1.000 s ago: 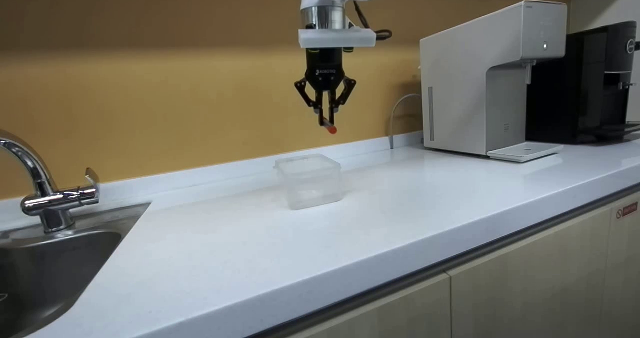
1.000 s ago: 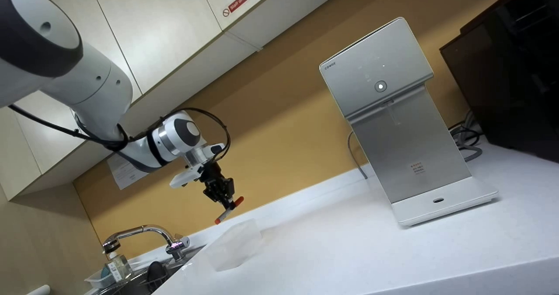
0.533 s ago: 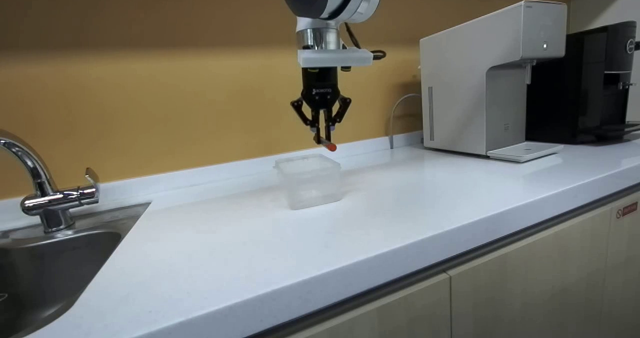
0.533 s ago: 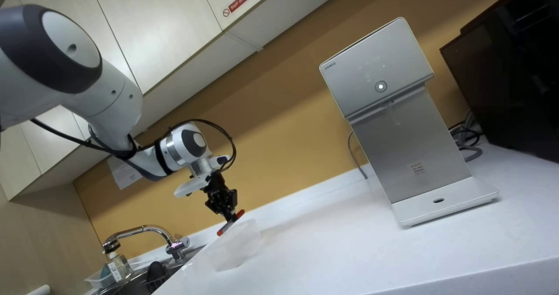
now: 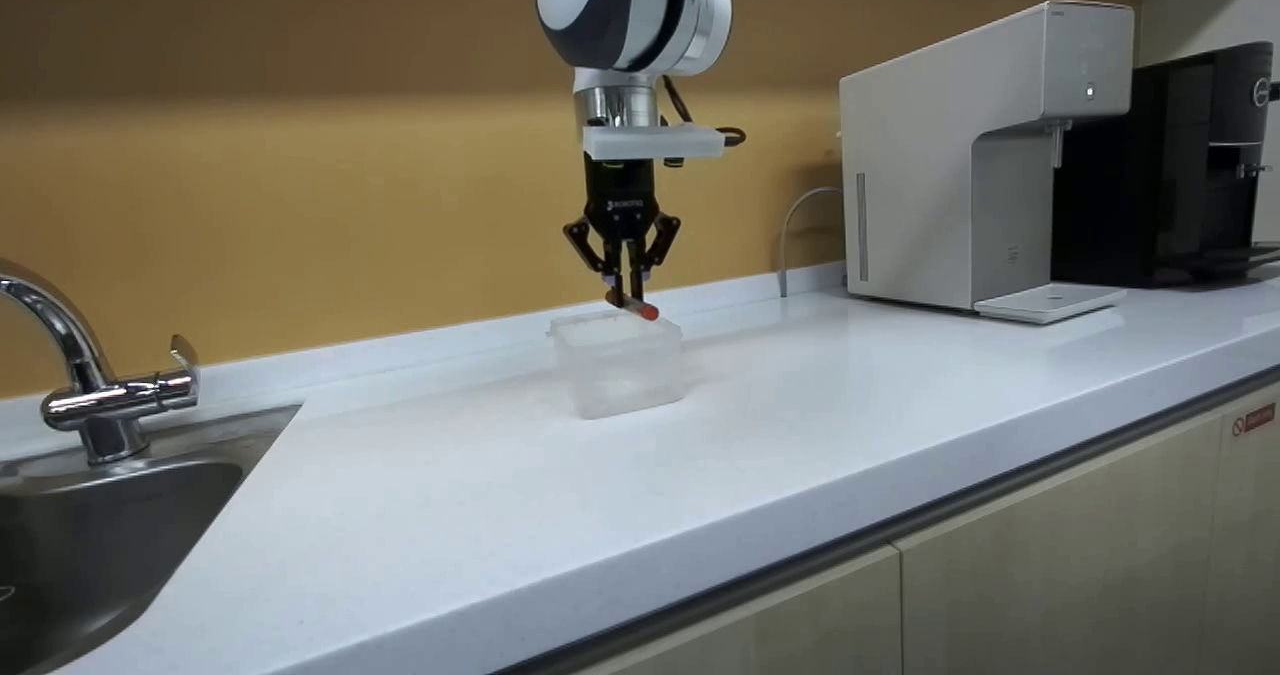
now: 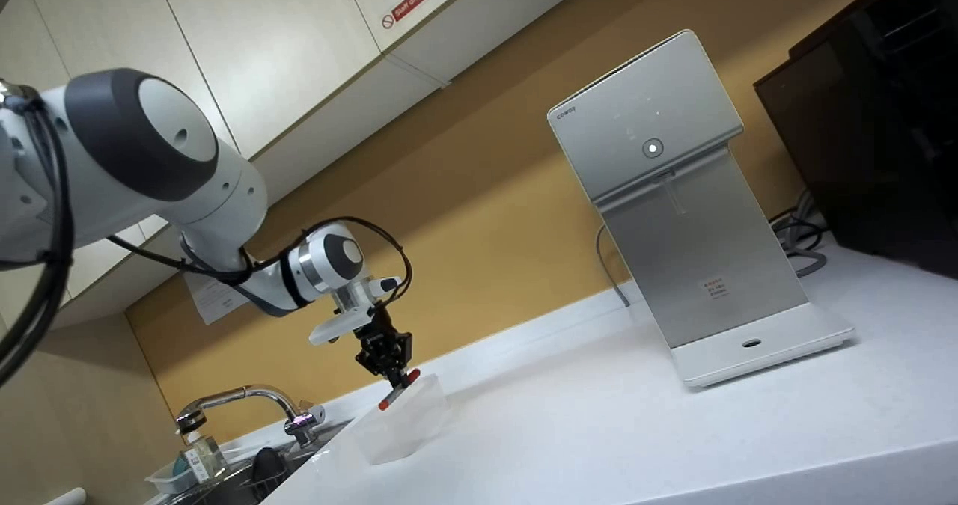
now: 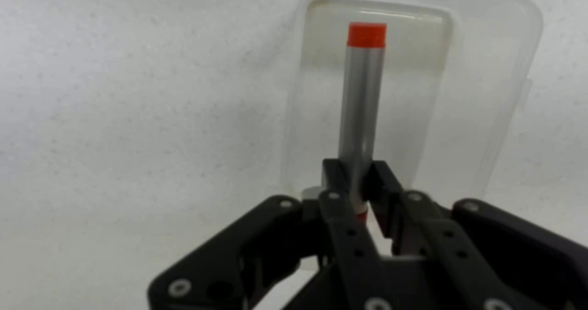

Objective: Put the orange marker inside the lunchbox

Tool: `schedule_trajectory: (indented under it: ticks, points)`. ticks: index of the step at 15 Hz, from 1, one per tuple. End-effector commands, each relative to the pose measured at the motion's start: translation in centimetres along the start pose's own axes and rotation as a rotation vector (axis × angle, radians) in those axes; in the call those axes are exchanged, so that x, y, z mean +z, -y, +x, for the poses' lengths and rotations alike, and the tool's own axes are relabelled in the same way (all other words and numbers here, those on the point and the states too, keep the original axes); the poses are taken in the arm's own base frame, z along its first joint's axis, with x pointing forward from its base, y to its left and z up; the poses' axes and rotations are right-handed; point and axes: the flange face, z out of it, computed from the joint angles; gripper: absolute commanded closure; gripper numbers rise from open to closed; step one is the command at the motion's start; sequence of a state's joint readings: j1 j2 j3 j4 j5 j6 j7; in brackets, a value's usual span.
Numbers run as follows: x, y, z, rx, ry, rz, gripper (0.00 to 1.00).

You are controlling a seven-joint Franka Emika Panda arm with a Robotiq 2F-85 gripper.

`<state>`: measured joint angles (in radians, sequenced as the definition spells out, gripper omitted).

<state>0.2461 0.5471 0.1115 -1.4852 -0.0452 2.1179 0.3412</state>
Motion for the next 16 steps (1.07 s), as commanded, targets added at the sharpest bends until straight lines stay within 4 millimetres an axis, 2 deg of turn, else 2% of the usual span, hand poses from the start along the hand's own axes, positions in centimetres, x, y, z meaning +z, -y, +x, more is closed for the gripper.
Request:
schedule_trajectory:
  ticks: [1, 6, 16]
  points:
    - [0.5, 1.4, 1.4, -0.045, 0.027, 0.0, 0.95]
    - [1.9, 2.2, 1.9, -0.08, 0.053, -0.007, 0.95]
    - [5.1, 1.6, 2.2, -0.066, 0.073, -0.032, 0.95]
